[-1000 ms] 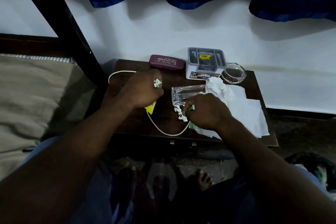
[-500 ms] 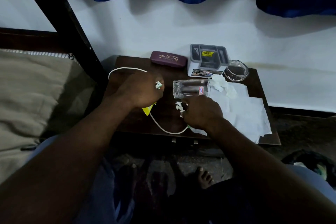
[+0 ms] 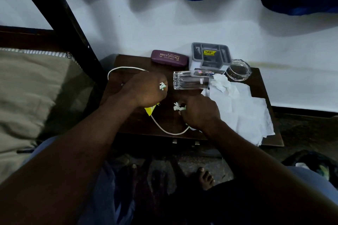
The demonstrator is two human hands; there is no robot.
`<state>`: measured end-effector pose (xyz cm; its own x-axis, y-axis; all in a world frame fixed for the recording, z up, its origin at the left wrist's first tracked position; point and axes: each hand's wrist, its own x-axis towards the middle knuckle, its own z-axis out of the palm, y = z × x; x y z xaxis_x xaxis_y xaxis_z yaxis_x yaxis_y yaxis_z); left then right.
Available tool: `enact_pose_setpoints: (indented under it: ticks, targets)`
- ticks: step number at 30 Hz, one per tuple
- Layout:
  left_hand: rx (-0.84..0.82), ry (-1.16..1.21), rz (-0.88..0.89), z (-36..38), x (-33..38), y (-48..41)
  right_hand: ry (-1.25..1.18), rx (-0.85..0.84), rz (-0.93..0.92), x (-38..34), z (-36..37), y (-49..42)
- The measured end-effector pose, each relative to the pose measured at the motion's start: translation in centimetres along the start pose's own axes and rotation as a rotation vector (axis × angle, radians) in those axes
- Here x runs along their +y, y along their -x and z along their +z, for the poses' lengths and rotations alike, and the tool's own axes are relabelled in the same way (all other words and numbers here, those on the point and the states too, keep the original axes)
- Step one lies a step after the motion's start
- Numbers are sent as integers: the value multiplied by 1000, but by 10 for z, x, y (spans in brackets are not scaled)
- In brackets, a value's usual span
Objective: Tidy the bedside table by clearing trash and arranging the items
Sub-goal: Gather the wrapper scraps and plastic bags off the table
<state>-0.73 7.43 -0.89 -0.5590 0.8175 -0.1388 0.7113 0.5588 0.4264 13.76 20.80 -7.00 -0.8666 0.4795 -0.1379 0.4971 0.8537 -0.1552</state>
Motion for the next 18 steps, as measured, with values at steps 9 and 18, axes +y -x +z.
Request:
enact_pose_setpoints:
  ticks: [9,18]
  targets:
    - [-40,-77,37,18,2,-5,-154,113,-24,4,-8,-7]
    - [-122,-246,17,56,9,-16,-767,128,104,51,-73,-5]
